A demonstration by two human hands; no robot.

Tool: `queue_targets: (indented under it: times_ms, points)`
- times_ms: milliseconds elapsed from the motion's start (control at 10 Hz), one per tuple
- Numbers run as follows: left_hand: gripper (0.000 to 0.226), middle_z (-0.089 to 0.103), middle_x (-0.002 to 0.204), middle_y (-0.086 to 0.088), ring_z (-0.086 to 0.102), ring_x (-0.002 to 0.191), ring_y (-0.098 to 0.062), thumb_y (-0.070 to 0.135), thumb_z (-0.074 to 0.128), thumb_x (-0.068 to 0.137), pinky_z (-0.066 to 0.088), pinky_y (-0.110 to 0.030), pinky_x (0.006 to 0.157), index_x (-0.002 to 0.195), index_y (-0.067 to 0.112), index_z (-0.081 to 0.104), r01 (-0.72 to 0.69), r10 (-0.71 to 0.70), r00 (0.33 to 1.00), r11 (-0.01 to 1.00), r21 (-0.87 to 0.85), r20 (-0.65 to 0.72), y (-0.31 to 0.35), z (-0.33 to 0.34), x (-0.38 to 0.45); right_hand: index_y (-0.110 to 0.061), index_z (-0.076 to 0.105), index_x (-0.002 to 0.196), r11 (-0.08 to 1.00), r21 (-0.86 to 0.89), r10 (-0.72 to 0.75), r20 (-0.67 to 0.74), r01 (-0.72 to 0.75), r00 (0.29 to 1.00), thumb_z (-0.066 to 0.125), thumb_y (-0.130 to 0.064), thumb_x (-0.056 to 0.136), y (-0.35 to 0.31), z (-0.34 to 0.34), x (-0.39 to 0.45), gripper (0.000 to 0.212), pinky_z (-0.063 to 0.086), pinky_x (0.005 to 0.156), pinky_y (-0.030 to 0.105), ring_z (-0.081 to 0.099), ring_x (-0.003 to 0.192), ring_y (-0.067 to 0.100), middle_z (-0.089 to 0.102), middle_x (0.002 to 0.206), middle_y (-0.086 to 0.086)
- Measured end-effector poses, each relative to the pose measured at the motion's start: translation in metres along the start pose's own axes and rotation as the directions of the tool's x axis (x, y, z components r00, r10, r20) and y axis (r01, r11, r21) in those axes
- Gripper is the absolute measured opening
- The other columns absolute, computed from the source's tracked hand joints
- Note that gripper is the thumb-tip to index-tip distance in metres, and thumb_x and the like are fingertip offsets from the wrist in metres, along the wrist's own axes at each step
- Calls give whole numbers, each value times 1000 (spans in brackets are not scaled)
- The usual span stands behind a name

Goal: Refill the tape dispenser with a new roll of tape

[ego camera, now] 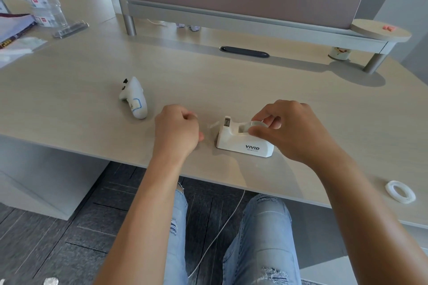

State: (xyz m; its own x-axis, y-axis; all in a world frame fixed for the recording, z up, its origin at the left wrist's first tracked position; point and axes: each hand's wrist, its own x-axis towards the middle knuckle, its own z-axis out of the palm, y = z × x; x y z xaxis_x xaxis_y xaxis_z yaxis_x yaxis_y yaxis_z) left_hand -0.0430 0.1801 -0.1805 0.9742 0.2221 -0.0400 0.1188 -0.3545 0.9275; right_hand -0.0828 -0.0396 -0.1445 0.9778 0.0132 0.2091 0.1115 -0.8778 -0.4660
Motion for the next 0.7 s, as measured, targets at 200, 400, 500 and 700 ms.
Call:
queue_targets:
  times_ms: [200,400,500,700]
  points:
    - [25,76,91,-5,71,90,-25,7,51,98,48,-26,77,101,11,75,-203,212,961,977,68,-176,-5,2,-18,-25,80,103,1000,5,22,-15,-22,1000,78,-35,87,-4,0,-5,18,48,72,25,61,80,0,71,92,-8]
    - [19,73,100,-4,66,88,-18,12,58,95,53,-33,83,105,13,73,-425,430,885,903,66,-181,-17,17,-44,-26,73,116,999,-18,27,-47,-28,999,78,-41,87,-3,-1,-14,34,54,81,32,66,87,11,66,99,-7]
    - [18,70,103,-1,65,104,-25,19,58,93,53,-40,89,103,15,72,-422,426,875,904,71,-229,-27,22,-49,-28,73,118,990,119,87,-126,-72,988,79,-40,88,2,-3,-24,33,52,78,24,67,91,6,68,103,-9]
    - [19,69,104,-2,66,103,-24,22,58,91,54,-44,88,104,14,70,-442,446,866,894,71,-229,-32,24,-45,-22,79,90,606,794,443,-282,-52,851,63,-13,98,11,-30,-53,20,55,72,28,69,76,8,77,81,-6]
